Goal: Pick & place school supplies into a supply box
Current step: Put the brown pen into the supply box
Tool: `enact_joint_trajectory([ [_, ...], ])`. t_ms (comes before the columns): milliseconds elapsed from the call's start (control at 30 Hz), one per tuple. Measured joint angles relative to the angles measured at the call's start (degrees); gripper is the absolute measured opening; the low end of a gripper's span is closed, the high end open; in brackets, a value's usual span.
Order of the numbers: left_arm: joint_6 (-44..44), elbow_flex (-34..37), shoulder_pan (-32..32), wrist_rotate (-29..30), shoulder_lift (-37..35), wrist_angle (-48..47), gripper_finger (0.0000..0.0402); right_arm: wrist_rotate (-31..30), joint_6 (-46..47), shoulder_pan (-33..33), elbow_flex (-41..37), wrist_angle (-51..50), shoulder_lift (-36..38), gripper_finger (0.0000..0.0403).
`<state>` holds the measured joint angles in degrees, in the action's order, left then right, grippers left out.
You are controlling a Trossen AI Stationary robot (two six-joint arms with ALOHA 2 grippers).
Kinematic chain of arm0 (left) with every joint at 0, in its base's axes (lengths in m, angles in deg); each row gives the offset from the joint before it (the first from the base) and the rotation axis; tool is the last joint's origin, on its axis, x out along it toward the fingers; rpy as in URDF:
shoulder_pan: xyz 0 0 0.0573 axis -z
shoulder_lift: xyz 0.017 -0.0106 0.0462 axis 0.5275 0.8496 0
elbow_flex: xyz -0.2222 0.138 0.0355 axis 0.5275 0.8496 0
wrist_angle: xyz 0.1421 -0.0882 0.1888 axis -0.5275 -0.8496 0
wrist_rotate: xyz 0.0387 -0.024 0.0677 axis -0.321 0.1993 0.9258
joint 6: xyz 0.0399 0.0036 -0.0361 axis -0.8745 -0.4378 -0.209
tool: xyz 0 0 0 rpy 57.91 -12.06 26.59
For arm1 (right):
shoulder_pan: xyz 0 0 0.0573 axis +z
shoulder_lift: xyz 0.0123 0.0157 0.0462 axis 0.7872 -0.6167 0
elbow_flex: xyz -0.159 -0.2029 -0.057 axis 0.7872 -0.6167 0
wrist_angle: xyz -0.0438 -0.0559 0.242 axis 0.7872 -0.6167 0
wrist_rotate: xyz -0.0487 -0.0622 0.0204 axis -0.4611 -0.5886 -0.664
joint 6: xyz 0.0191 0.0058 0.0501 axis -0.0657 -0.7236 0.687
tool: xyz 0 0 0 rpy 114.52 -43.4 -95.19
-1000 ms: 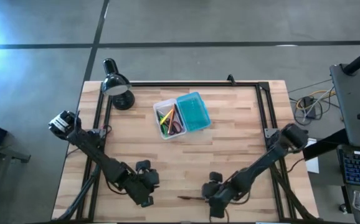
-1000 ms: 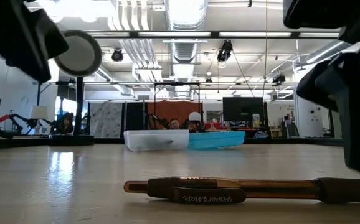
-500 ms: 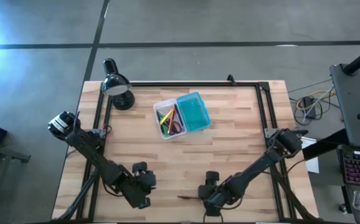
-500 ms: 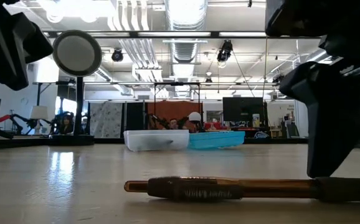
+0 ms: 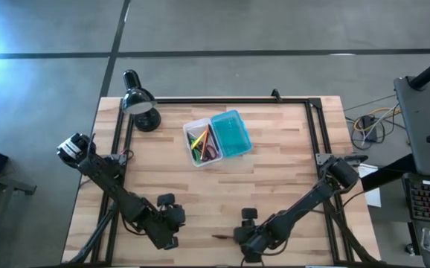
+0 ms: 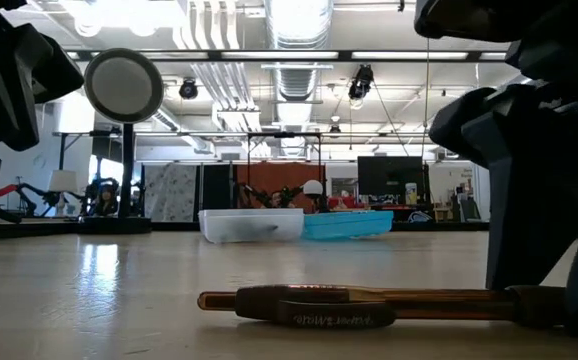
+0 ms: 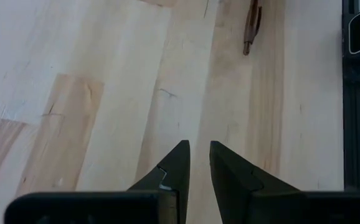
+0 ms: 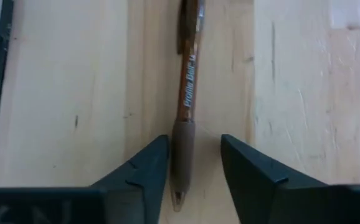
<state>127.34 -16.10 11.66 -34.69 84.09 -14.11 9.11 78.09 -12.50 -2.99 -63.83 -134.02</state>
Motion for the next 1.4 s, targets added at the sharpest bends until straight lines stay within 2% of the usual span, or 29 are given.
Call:
enact_joint_trajectory([
  [233, 0.47, 0.54, 0.12, 0.0, 0.0, -0.05, 0.0046, 0.35, -0.77, 0.0, 0.02, 0.15, -0.57, 0.0074],
  [400, 0.49, 0.59, 0.12, 0.0, 0.0, -0.05, 0.0046, 0.44, -0.6, -0.04, 0.0, 0.11, -0.57, 0.0041],
  [633, 0.53, 0.59, 0.27, 0.0, 0.0, -0.03, 0.0046, 1.44, 3.67, -1.12, -0.22, 0.04, 0.49, 0.003],
  [800, 0.55, 0.59, 0.3, 0.02, 0.0, -0.06, 0.0046, -3.91, 8.64, -2.79, -0.76, -0.93, 3.28, 0.0029],
  [933, 0.56, 0.59, 0.47, 0.86, 0.0, -0.01, 0.0046, -9.74, 12.75, -6.13, -1.83, -0.91, 7.17, 0.0028],
  [1200, 1.02, 0.63, 0.67, 1.91, -0.02, -0.04, 0.0046, -15.62, 21.77, -15.72, -3.65, -0.09, 14.38, 0.0027],
  [1300, 1.49, 0.72, 0.88, 2.9, -0.02, -0.05, 0.0046, -14.24, 21.43, -21.08, -3.63, 2.97, 14.96, 0.0027],
  [1400, 2.4, 0.72, 0.94, 3.91, -0.02, 0.0, 0.0046, -8.38, 18.67, -26.47, -3.67, 8.46, 14.56, 0.0027],
])
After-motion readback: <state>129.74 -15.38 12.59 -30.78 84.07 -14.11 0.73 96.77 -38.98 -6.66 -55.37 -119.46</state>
